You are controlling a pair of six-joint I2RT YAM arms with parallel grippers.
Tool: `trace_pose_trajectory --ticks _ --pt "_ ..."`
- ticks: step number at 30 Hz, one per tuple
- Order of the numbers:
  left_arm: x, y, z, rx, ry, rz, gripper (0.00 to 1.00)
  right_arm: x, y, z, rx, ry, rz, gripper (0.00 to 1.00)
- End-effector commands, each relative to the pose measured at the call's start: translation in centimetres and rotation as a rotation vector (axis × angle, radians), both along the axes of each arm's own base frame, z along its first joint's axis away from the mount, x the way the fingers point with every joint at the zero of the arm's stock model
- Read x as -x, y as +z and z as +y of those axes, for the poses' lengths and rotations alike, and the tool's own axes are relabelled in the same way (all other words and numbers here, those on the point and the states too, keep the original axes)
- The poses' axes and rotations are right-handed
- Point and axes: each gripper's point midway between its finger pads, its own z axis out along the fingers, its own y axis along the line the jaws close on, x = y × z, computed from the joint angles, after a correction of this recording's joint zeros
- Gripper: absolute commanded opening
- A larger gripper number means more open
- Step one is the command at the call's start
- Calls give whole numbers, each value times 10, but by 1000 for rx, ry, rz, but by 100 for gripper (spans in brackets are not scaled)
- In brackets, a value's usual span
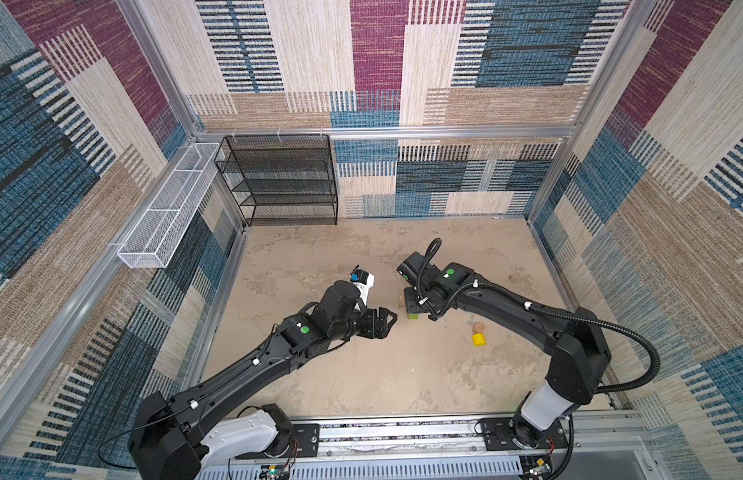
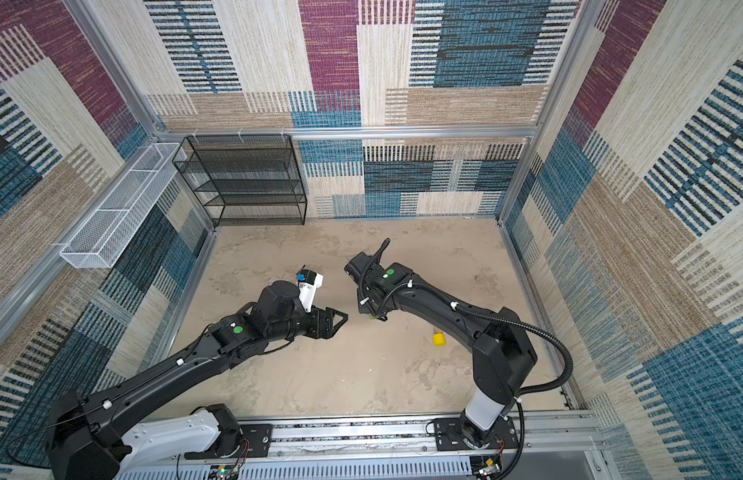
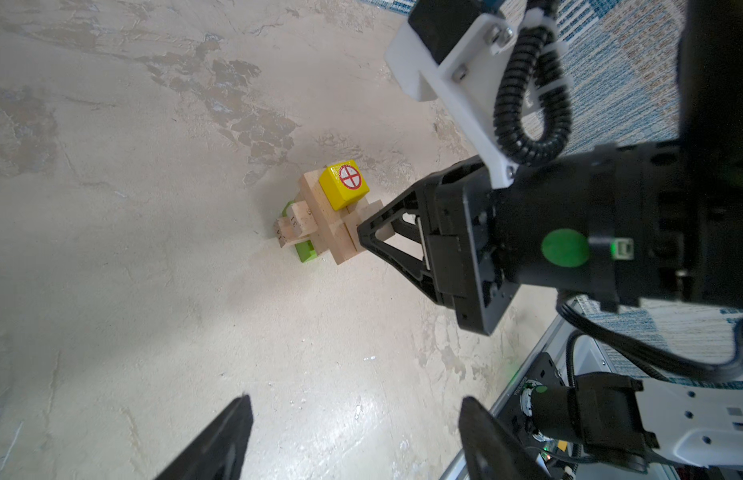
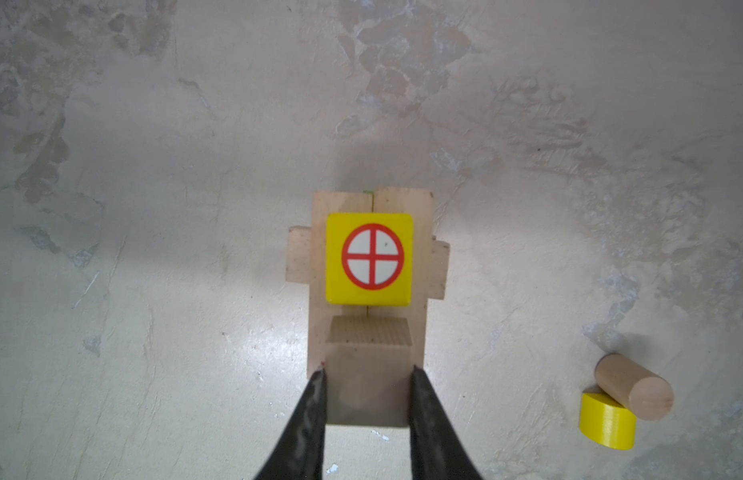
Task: Build the wood block tower
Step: 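Lower the small wooden cube against the stack's near side with the right gripper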
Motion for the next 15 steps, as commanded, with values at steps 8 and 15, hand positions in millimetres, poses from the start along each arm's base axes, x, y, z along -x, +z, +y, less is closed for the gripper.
trace_pose_trajectory --ticks 8,15 --pt "-2 1 3 -11 11 -21 83 -4 1 2 1 7 -4 8" --pt "-2 1 5 -14 16 -24 82 -6 1 3 5 6 -1 16"
